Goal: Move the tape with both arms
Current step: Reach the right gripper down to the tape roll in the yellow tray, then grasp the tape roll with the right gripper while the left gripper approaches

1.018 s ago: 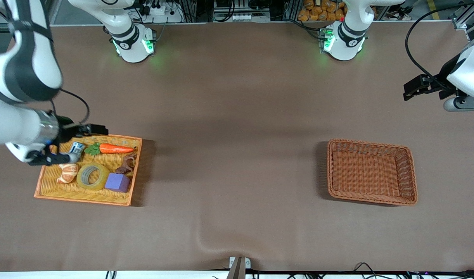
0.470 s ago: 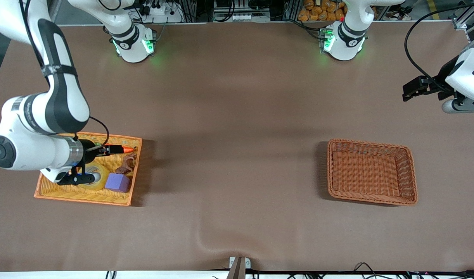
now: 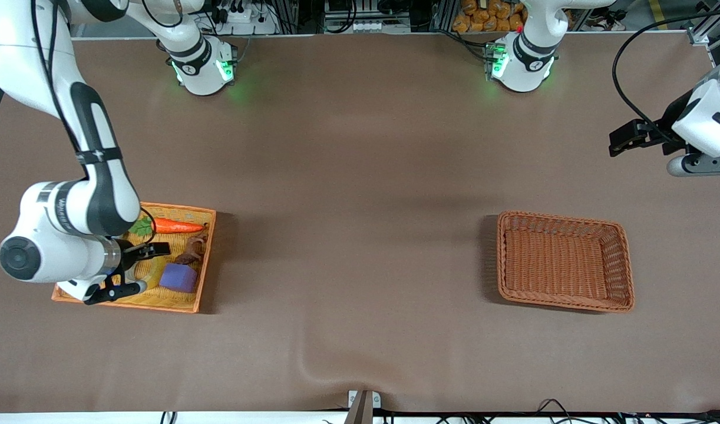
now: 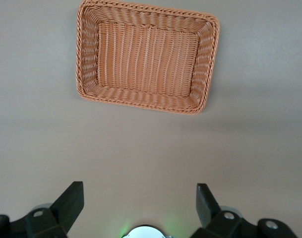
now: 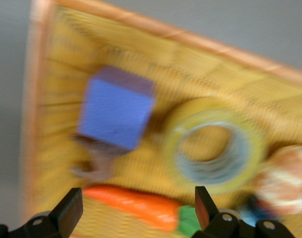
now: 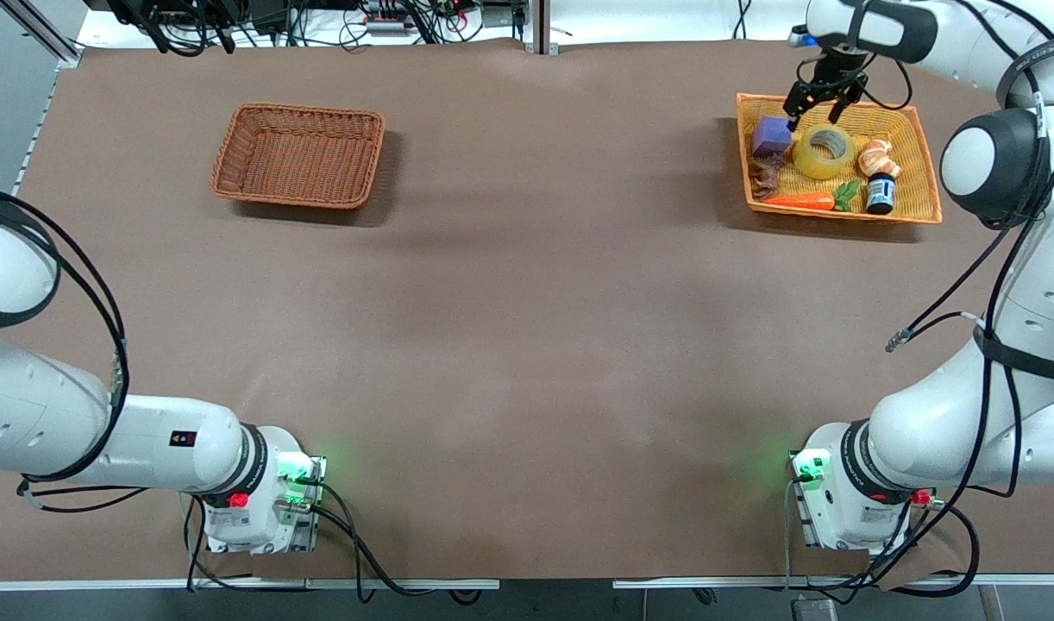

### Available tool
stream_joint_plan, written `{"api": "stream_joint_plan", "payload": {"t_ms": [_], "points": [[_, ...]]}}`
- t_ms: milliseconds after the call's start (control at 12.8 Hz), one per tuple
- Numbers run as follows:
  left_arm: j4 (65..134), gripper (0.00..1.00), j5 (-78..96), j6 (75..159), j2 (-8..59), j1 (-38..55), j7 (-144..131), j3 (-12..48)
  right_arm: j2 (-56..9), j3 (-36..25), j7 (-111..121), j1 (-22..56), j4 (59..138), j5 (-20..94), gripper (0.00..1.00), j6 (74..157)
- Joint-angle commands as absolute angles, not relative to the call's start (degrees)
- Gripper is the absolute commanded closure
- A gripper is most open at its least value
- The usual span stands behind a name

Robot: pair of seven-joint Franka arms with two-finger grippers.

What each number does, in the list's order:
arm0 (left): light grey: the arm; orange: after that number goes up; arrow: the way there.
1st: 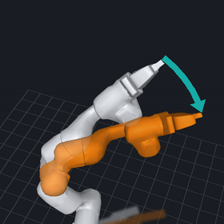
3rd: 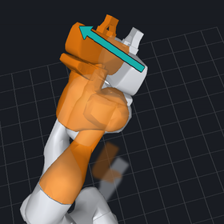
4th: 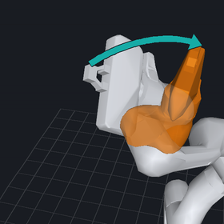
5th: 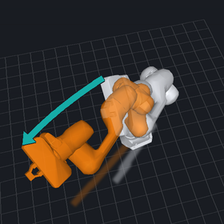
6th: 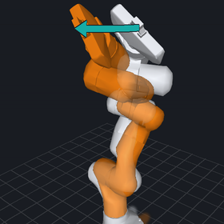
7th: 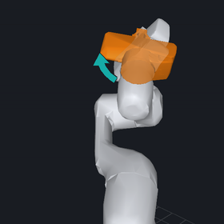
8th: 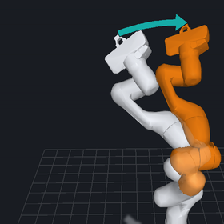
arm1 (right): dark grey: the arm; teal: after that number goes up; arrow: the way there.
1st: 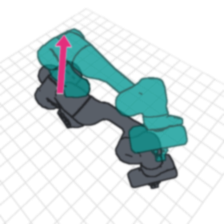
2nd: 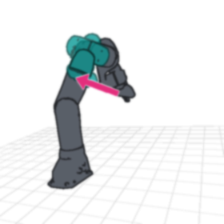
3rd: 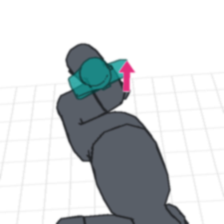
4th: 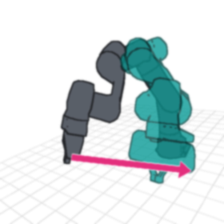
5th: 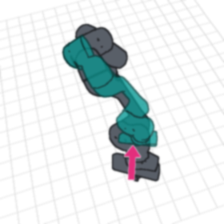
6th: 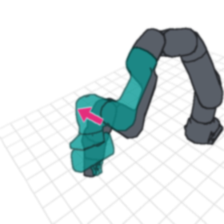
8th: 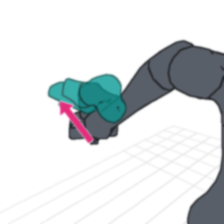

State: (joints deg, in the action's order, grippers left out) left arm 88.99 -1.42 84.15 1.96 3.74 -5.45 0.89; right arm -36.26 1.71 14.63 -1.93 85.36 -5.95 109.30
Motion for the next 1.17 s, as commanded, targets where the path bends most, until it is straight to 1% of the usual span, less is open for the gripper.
{"api": "stream_joint_plan", "payload": {"t_ms": [0,157,392,627,783,861,940,1096], "points": [[88.42,0.0,-1.58,84.11,2.64,3.87,-4.04,0.97,-37.44,2.37,20.02,-3.77,84.64,-12.39,0.0,112.66],[88.51,0.0,-1.58,84.2,2.72,3.78,-3.96,0.97,-38.66,2.37,23.71,-6.93,84.81,-12.39,0.0,117.39],[88.51,0.0,-1.67,84.11,2.46,4.13,-3.96,1.05,-44.11,2.64,27.33,-9.32,84.81,-11.52,0.0,124.87],[88.5,0.0,-1.76,84.9,2.46,4.74,-5.09,1.66,-44.21,2.72,28.03,-9.75,85.69,-10.29,0.0,124.8],[88.24,0.0,-4.03,84.99,3.6,6.5,-8.24,5.0,-44.21,2.73,29.52,-10.28,86.39,-4.26,0.0,124.45],[88.16,0.0,-5.35,84.99,3.78,7.29,-10.7,5.88,-44.21,2.72,30.58,-10.81,86.83,0.13,0.62,124.45],[88.24,0.0,-5.27,85.34,4.04,7.56,-11.51,6.15,-44.12,2.72,31.11,-11.07,86.84,3.22,1.0,123.93],[88.07,0.0,-3.79,87.0,5.44,7.82,-11.6,6.5,-43.95,2.72,31.2,-11.34,86.75,7.02,1.0,123.58]]}}
